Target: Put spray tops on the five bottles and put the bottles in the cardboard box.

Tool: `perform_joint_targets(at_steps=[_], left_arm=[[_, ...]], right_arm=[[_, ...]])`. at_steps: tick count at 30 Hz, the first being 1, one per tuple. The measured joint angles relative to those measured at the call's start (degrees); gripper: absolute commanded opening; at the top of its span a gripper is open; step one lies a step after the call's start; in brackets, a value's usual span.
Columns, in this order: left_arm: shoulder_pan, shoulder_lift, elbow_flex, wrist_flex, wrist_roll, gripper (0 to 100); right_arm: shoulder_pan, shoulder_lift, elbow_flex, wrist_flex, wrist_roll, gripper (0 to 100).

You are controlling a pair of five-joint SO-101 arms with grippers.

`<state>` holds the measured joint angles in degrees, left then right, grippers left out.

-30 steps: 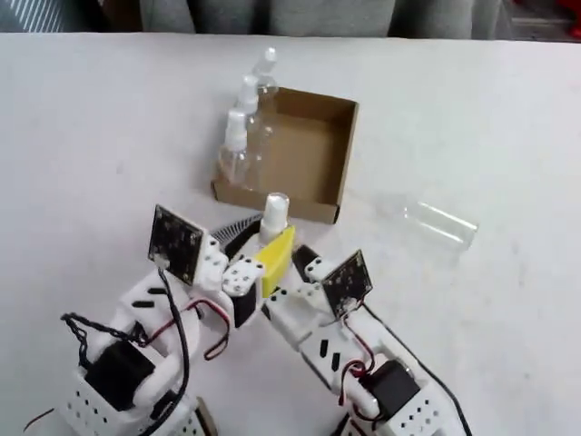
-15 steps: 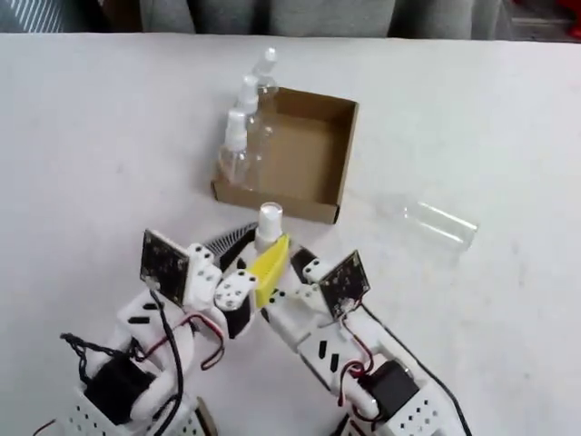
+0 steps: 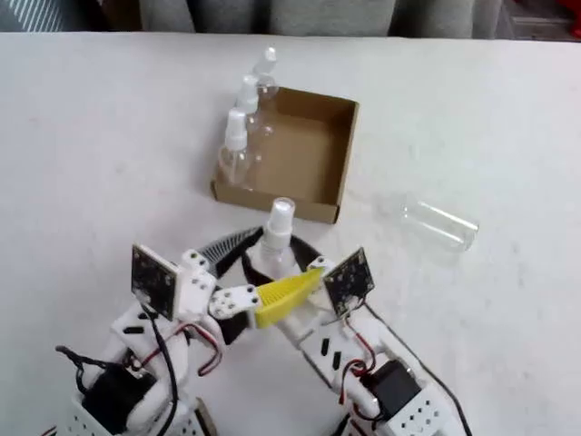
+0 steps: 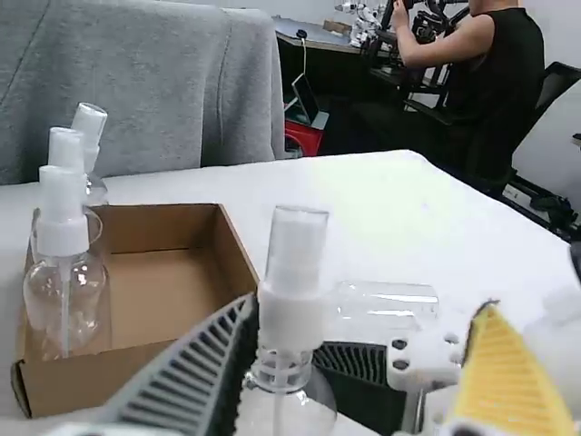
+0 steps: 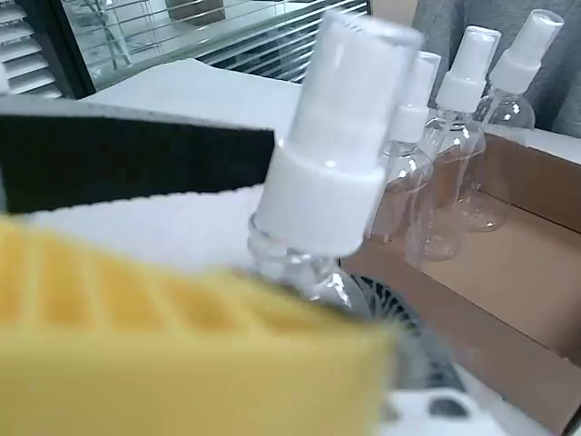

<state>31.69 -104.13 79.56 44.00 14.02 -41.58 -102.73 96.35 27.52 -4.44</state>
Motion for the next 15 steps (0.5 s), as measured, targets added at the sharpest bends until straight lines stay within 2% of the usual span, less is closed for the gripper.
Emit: perform_joint_targets(at_steps=[6,10,15], left_arm=[[-7.21,-0.26,-1.85,0.0,0.0,35],[-11.52,-0.26,-1.93,0.0,0.0,35],[-12.66,-0.35,-1.41,0.0,0.0,35]], right_arm=[[1.41,0.0,0.0,0.0,0.0,1.6],[7.03,0.0,0.0,-3.16,0.0,1.6],[15.38,0.0,0.0,-9.41,0.0,1.6]])
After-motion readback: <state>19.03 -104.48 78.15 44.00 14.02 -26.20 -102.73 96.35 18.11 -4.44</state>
